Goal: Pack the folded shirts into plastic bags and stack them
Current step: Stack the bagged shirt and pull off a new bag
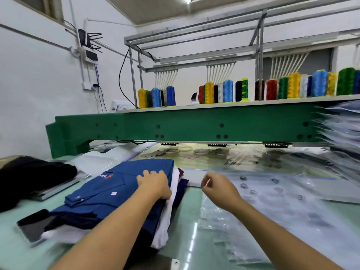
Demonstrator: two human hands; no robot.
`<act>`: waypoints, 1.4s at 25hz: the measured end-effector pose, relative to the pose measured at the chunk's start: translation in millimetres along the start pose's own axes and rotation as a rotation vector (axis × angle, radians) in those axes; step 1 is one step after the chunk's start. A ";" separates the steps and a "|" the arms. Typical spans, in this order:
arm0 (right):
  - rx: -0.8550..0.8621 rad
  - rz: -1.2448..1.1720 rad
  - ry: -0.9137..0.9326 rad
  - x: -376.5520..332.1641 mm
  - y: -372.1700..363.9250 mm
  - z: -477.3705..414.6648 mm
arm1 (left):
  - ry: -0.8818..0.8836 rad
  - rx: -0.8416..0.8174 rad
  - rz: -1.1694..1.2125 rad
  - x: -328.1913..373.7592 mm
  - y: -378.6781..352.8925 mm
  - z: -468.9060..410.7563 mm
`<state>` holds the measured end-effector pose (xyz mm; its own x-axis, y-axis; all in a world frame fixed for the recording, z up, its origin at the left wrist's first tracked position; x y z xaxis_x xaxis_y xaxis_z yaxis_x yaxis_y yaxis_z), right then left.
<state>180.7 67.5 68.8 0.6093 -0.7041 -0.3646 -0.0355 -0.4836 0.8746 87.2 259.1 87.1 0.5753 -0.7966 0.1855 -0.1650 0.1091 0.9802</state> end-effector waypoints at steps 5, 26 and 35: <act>-0.160 -0.385 0.073 -81.5 -32.4 -7.9 | -0.057 -0.056 0.179 -43.9 21.8 -5.4; -0.403 -1.491 -0.345 -147.5 -72.3 -39.3 | -0.328 -0.008 0.880 -38.3 48.9 7.3; -0.249 -1.122 -0.384 -100.7 -79.3 -33.9 | 0.197 0.081 0.541 -201.7 40.6 -36.6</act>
<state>149.0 194.3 47.0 -0.0731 -0.0864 -0.9936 0.5407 -0.8405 0.0333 -6.3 446.0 92.0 0.5294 -0.5138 0.6751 -0.5329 0.4178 0.7358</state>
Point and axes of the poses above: each hand's wrist, its own z-axis away from the middle knuckle, its own y-axis out of the back of the hand, x = y × z, the point moved 7 cm from there along -z, towards the middle knuckle, and after that the axes turned 14 degrees about z, right-handed, at the moved point
